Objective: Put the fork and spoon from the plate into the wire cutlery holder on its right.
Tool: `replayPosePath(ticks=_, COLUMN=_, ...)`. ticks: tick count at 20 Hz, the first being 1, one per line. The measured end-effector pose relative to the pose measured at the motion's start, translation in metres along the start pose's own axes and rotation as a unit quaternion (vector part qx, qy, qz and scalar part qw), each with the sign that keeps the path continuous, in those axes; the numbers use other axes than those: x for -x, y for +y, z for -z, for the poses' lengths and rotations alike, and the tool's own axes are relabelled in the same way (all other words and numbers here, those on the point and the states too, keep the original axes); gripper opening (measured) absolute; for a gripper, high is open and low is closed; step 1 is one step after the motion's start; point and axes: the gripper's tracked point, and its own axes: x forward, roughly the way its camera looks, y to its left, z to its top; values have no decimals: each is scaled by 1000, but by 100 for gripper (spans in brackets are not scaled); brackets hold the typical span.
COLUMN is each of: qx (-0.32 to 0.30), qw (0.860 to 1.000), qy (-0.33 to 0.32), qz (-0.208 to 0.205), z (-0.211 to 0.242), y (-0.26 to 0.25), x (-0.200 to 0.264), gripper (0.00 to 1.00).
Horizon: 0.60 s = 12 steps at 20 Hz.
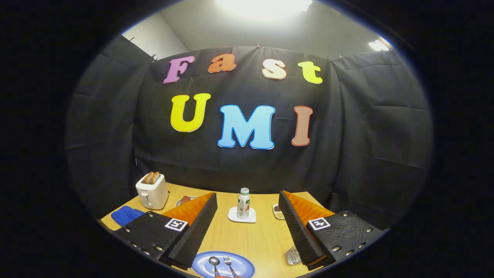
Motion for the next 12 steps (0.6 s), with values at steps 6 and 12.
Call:
replayPosePath(ticks=6, qx=8, qw=1000, qy=9, qz=-10, z=7, y=5, x=-2, gripper=98)
replayPosePath(ticks=12, qx=2, qw=997, qy=76, qz=-35, z=46, y=14, x=-8, gripper=98)
